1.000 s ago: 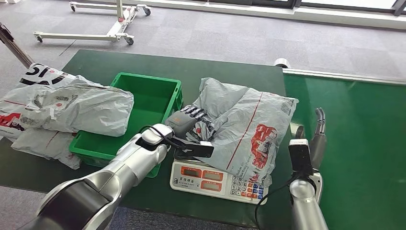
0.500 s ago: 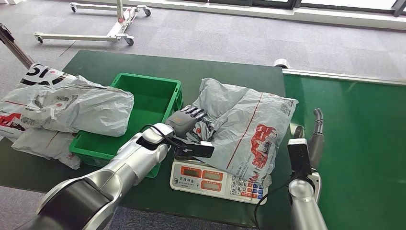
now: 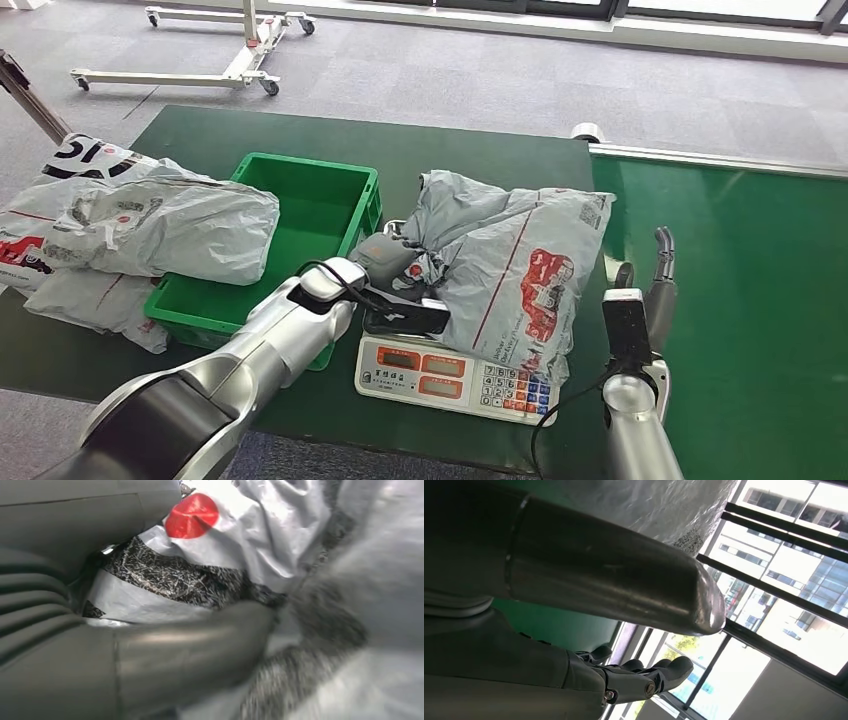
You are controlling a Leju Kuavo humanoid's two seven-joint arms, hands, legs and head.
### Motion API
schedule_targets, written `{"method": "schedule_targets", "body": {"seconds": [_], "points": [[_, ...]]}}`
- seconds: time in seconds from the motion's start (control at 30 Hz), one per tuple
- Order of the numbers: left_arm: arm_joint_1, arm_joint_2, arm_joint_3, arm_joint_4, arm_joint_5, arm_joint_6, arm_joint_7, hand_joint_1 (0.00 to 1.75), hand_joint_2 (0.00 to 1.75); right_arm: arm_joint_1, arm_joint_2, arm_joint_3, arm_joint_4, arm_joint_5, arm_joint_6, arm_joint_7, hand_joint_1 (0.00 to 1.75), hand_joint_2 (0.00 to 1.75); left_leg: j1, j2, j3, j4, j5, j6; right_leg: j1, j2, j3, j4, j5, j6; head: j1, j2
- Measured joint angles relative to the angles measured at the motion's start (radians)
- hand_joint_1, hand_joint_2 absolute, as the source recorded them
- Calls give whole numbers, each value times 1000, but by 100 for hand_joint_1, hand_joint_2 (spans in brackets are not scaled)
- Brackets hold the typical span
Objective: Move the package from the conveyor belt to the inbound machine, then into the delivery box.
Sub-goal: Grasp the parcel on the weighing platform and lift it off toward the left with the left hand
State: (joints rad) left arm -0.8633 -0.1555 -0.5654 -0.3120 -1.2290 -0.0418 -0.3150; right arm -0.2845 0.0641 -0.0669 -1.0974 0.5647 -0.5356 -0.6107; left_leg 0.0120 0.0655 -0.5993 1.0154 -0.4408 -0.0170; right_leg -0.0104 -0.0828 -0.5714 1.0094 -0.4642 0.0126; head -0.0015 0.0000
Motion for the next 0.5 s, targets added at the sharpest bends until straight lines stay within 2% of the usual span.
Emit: {"method": "schedule_targets", "body": {"seconds": [0.5], "points": [[-8, -4, -4, 0, -3, 0, 0, 175, 175, 0, 0, 0, 0, 0, 0, 0, 0, 0, 0, 0, 0, 0, 0, 0, 0, 0, 0, 0, 0, 0, 0, 0]]}}
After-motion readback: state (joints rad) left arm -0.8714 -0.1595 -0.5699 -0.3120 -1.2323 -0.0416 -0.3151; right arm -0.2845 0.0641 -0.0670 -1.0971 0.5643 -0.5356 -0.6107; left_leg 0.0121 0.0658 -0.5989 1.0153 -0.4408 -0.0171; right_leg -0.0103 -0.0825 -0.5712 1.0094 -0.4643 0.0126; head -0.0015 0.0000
